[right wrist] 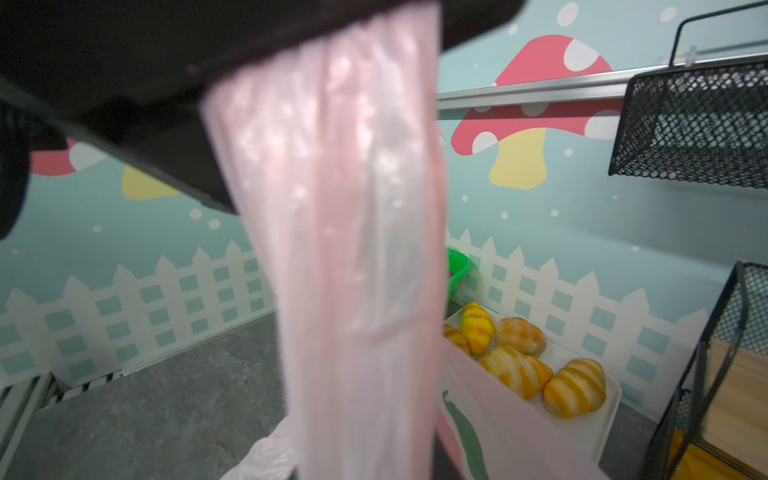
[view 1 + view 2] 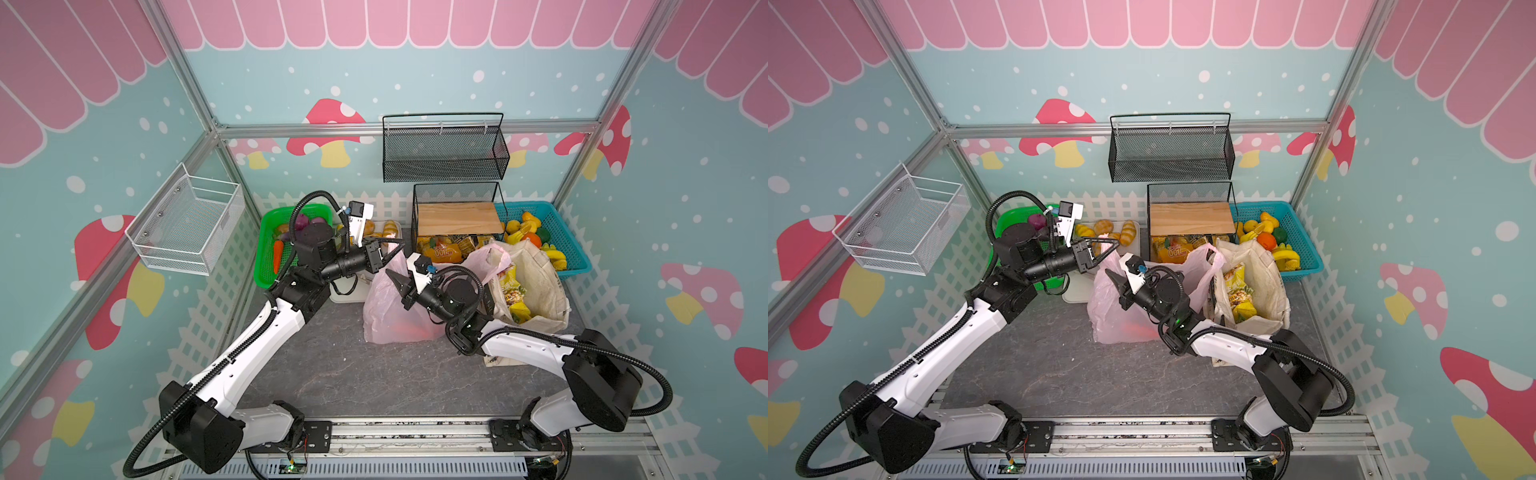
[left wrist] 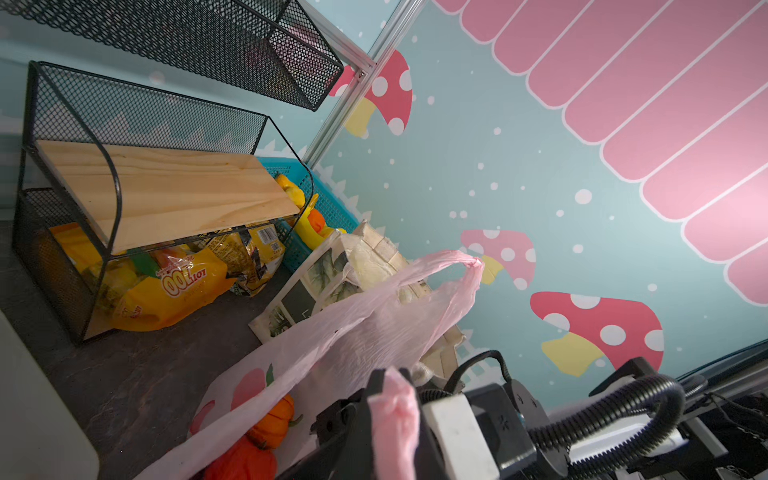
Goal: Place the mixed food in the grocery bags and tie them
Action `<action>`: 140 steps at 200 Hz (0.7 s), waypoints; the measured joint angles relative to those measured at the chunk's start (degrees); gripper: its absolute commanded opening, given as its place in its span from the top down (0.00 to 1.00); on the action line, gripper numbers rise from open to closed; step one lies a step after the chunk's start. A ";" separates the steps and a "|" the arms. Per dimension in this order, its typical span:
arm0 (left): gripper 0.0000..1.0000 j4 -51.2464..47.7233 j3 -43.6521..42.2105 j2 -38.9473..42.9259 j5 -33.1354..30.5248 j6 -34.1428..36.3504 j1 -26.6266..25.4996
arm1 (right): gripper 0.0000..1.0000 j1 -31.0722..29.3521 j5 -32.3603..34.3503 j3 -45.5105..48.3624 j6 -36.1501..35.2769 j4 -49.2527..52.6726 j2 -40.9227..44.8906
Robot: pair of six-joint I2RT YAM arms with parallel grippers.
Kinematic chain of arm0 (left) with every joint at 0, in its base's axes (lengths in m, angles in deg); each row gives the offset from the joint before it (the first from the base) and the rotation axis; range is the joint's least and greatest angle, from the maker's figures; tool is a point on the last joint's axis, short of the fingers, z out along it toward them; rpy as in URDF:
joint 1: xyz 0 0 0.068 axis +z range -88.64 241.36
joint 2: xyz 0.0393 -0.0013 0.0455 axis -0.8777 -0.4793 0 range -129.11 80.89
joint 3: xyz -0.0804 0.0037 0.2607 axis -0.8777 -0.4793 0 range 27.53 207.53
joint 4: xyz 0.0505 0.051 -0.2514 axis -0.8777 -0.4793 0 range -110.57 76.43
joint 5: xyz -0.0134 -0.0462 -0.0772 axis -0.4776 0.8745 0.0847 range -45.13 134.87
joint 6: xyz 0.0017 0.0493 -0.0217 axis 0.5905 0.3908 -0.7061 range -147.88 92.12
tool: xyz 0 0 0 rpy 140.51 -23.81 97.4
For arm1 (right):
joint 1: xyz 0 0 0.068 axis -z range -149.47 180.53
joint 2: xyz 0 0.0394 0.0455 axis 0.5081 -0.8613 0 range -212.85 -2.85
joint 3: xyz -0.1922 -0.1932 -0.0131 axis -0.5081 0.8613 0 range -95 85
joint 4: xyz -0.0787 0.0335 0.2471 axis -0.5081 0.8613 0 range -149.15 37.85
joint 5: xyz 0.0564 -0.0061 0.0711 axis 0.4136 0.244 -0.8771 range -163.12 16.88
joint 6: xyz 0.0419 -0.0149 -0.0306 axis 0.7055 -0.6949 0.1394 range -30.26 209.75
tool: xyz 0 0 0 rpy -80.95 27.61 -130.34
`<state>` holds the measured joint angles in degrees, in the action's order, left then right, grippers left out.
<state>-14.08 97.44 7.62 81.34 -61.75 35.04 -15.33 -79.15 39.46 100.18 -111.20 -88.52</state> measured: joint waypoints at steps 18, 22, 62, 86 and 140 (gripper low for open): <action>0.79 -2.45 0.13 0.02 -1.38 2.64 0.00 | 0.96 0.04 0.24 1.86 -0.11 -0.83 0.17; 0.77 -3.23 0.24 0.02 -1.79 3.67 0.00 | 0.96 0.04 0.17 2.25 -0.11 -0.94 0.20; 0.75 -8.87 1.90 -0.04 -4.37 9.92 0.02 | 0.96 0.04 0.11 3.30 -0.59 -0.94 0.31; 0.96 -10.10 2.67 -0.28 -4.28 11.61 -0.02 | 0.88 0.04 0.17 3.30 -1.18 -0.39 1.14; 1.00 -10.60 2.80 -0.33 -4.11 10.36 -1.60 | 0.32 -0.83 -0.50 3.30 -2.21 1.66 4.92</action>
<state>-24.68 100.24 7.29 77.23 -51.39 33.44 -16.16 -79.65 42.76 97.97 -109.54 -83.60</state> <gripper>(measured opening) 0.047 0.600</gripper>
